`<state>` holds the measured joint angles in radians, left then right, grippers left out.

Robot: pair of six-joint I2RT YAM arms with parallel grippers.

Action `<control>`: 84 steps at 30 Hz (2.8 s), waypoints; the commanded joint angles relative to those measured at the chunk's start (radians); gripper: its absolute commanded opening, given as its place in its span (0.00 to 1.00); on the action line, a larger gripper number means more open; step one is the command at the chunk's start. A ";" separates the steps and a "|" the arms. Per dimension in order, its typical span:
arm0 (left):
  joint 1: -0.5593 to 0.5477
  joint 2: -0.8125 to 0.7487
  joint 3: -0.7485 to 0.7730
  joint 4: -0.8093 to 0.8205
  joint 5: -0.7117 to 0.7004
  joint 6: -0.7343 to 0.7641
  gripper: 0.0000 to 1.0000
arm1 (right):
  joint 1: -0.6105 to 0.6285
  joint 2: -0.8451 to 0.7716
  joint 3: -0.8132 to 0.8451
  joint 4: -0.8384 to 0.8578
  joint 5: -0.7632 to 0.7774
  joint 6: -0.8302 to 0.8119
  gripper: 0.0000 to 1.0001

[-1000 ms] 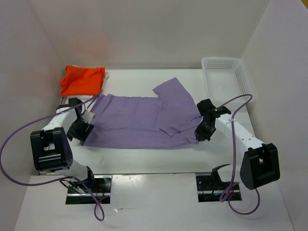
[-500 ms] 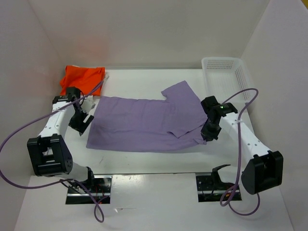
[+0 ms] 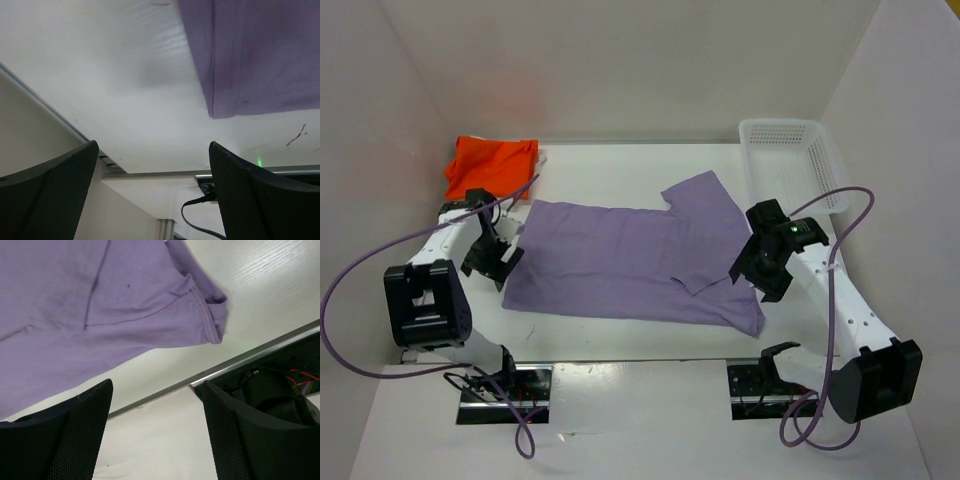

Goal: Fold and stack the t-shirts
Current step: Fold the flattened tshirt in 1/3 of the way, then grap the side of the flattened tshirt furthest away from the robot with both arms

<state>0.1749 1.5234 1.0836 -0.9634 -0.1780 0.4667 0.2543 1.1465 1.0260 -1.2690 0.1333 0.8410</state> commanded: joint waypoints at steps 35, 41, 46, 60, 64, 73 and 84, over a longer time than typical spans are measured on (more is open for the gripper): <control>-0.037 0.181 0.367 0.239 0.181 -0.213 1.00 | -0.015 1.592 1.786 0.281 0.244 -0.470 0.90; -0.092 0.412 0.527 0.328 0.282 -0.341 1.00 | -0.036 1.654 1.775 0.304 0.244 -0.479 0.96; -0.155 0.504 0.607 0.379 0.226 -0.361 1.00 | -0.046 1.679 1.764 0.304 0.178 -0.500 0.84; -0.216 0.497 0.564 0.437 0.077 -0.372 1.00 | -0.046 1.584 1.705 0.244 0.147 -0.490 0.00; -0.216 0.547 0.621 0.450 0.068 -0.381 1.00 | -0.010 1.489 1.639 0.220 0.173 -0.490 0.00; -0.216 0.600 0.625 0.460 0.208 -0.381 0.99 | -0.049 1.310 1.450 0.155 0.207 -0.479 0.00; -0.249 0.682 0.692 0.454 0.319 -0.367 0.94 | -0.049 1.254 1.362 0.178 0.292 -0.488 0.00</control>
<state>-0.0883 2.1433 1.7180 -0.5068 0.1181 0.1066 0.2085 2.4527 2.3959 -1.0870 0.3756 0.3504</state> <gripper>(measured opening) 0.937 0.009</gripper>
